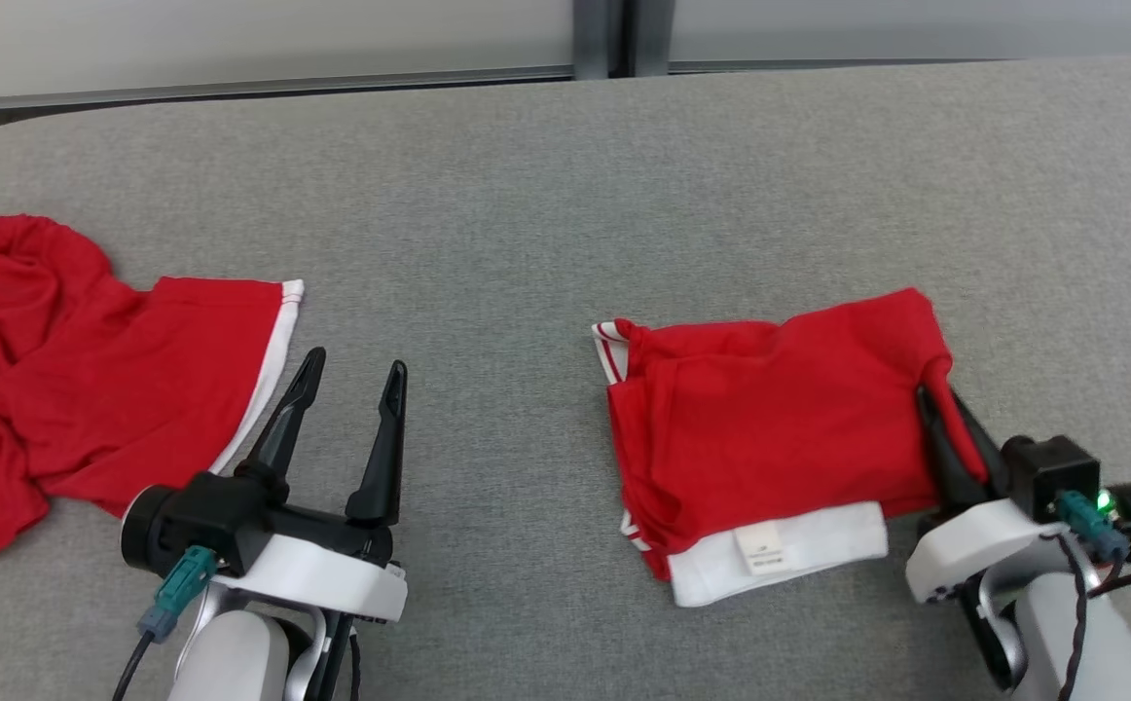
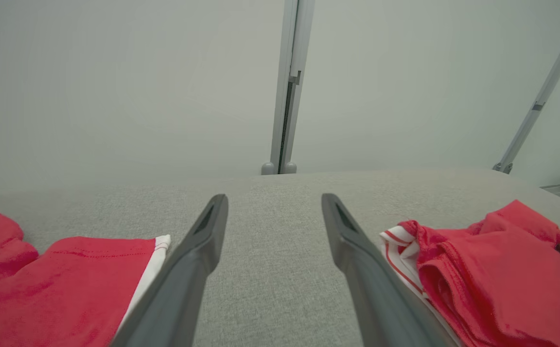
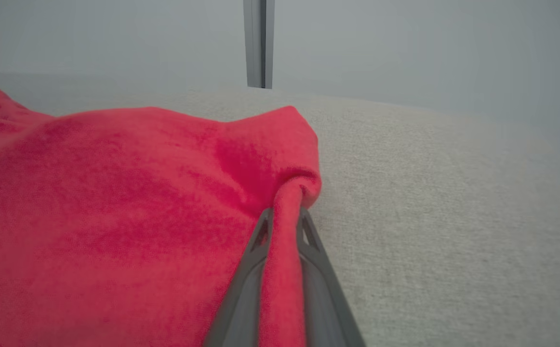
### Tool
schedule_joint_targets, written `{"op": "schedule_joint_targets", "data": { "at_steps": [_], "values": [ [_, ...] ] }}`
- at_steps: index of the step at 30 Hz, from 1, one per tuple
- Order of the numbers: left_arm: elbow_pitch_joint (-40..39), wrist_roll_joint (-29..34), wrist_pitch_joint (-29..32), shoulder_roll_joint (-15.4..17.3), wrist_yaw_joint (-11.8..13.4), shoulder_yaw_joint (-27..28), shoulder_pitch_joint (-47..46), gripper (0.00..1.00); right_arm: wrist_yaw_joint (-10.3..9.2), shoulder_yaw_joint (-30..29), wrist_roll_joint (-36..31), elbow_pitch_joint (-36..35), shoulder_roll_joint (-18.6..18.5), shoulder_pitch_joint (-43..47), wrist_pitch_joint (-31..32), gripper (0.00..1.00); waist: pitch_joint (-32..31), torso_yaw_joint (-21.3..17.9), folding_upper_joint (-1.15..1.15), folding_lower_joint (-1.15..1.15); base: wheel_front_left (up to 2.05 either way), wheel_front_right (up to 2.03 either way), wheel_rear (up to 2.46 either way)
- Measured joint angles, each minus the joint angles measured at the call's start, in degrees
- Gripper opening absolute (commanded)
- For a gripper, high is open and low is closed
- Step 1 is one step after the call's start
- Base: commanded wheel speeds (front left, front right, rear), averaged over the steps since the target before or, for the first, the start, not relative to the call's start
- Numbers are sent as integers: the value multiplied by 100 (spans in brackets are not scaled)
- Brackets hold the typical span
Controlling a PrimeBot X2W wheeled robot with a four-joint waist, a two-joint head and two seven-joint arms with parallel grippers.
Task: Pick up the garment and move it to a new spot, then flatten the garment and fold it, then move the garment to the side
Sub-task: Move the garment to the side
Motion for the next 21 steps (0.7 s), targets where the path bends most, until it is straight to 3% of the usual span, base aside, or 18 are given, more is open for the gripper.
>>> {"op": "schedule_joint_targets", "data": {
  "at_steps": [6, 9, 10, 16, 21],
  "values": [
    [-171, 190, 0, 118, 0, -311, -247, 100, 1, 366, -676, -40, -764, -658, -1, 0, 216, -416, 0, 0, 0, 0, 0],
    [-219, 200, 0, 216, 0, -426, -340, 100, 3, 455, -732, 79, -985, -888, 11, 0, 314, -563, 0, 0, 0, 0, 0],
    [-296, 202, 0, 283, 0, -509, -439, 100, 3, 490, -754, 176, -1240, -1144, 33, 0, 431, -694, 0, 0, 0, 0, 0],
    [-526, 202, 0, 520, -1, -757, -699, 100, 3, 668, -831, 459, -1883, -1745, 137, 0, 792, -946, 0, 0, 0, 0, 0],
    [-715, 194, 0, 675, -1, -937, -903, 100, 3, 414, -845, 748, -2336, -2229, 210, 0, 1142, -1086, 0, 0, 0, 0, 0]
  ]
}}
